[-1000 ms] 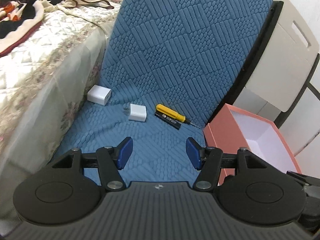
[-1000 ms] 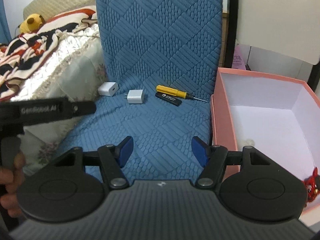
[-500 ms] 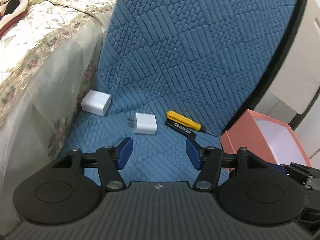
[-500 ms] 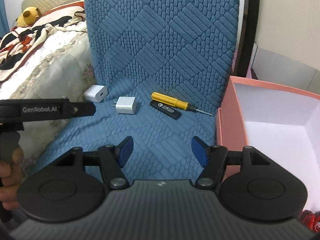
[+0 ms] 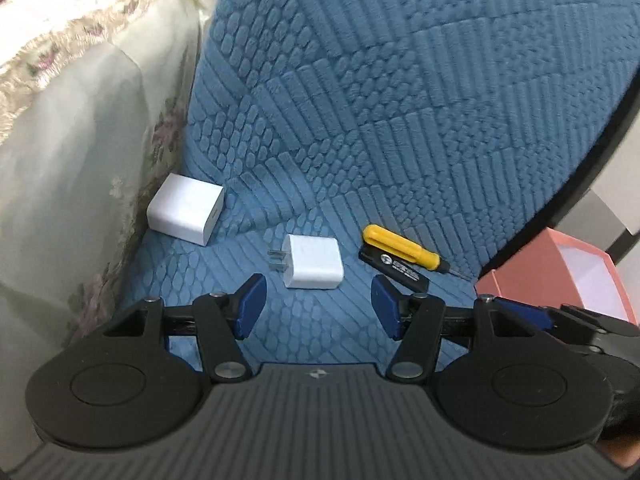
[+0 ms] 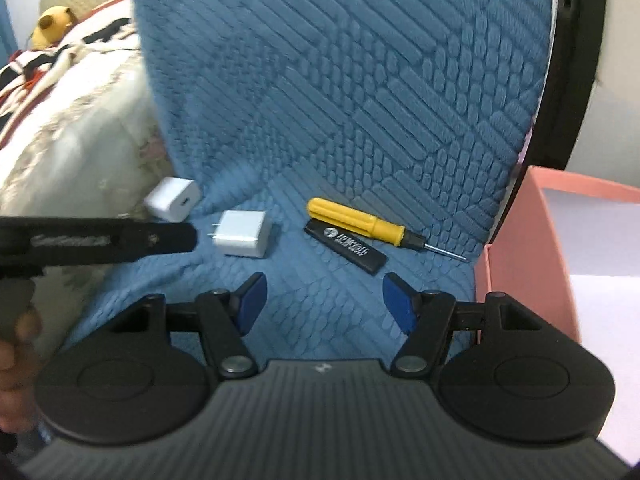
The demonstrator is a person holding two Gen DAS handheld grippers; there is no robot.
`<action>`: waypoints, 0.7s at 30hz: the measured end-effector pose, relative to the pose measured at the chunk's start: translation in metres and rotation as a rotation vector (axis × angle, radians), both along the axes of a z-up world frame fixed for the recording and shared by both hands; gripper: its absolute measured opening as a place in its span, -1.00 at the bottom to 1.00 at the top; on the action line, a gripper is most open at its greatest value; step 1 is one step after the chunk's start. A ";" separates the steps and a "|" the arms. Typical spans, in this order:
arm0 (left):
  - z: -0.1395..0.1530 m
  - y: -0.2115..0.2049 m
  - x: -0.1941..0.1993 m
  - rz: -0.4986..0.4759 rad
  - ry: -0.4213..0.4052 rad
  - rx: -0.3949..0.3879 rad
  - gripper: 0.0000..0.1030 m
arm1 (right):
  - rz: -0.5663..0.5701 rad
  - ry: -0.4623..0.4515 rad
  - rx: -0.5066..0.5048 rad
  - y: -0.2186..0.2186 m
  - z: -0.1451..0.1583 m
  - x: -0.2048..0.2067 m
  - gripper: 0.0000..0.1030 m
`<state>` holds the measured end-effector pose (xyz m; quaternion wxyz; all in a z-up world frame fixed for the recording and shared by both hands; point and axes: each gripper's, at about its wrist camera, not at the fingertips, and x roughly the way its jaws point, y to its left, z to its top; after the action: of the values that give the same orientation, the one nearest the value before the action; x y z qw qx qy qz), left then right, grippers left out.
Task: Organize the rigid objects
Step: 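Close the left tool on the white charger while the right tool grasps the black USB stick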
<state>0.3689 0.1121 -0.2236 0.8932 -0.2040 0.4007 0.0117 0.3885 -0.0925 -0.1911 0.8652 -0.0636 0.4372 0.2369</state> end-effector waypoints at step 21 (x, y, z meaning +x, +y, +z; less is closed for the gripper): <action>-0.036 0.004 0.048 -0.007 0.040 -0.008 0.12 | -0.017 0.072 -0.091 0.013 -0.067 0.070 0.20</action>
<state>0.4165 0.1161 -0.2592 0.8841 -0.2059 0.4194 0.0111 0.4588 -0.0792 -0.2578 0.8471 -0.0905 0.4790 0.2115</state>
